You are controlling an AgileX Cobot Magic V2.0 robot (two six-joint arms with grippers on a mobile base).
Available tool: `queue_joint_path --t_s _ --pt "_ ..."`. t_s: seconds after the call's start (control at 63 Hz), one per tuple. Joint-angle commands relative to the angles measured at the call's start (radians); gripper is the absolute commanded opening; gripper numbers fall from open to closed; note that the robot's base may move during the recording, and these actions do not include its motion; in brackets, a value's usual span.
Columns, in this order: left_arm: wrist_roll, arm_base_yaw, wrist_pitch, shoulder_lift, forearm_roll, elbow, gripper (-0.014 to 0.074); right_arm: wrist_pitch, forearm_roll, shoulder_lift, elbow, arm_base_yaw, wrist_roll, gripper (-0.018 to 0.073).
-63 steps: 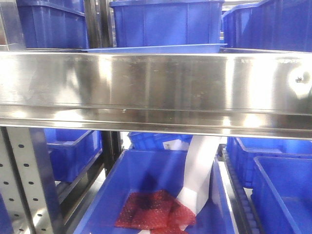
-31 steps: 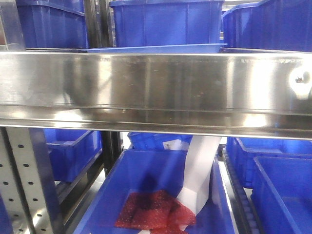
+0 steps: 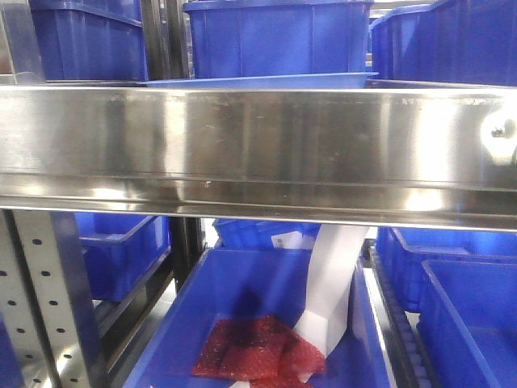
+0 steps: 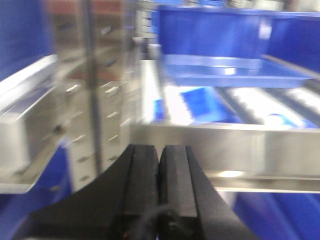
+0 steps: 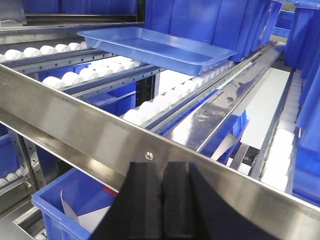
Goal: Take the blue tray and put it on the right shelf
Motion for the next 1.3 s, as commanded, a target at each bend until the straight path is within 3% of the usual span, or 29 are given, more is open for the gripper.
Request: queue_joint_path --t_s 0.0,0.111,0.286,0.334,1.144,1.223,1.287 --pt "-0.009 0.052 -0.128 -0.055 -0.013 0.059 -0.0048 -0.087 -0.025 0.009 -0.029 0.001 -0.008 0.0055" --pt "-0.009 0.105 -0.273 -0.073 -0.014 0.202 -0.0048 -0.087 -0.025 0.009 -0.029 0.001 -0.008 0.0055" --pt "-0.009 0.111 -0.502 -0.075 -0.017 0.389 -0.0048 -0.086 -0.025 0.009 -0.029 0.001 -0.008 0.0055" --pt "-0.009 0.111 -0.453 -0.075 -0.017 0.383 -0.0048 -0.086 -0.025 0.009 -0.029 0.001 -0.008 0.0055" --pt "-0.009 0.111 -0.477 -0.075 -0.017 0.385 -0.0048 -0.097 -0.022 0.009 -0.023 0.001 -0.008 0.0055" --pt "-0.009 0.111 -0.477 -0.075 -0.017 0.385 -0.0048 -0.132 0.029 0.009 -0.002 -0.018 -0.007 0.0055" --pt "-0.009 0.111 -0.477 -0.075 -0.017 0.385 -0.0048 -0.132 0.11 0.009 0.014 -0.086 -0.04 0.0055"
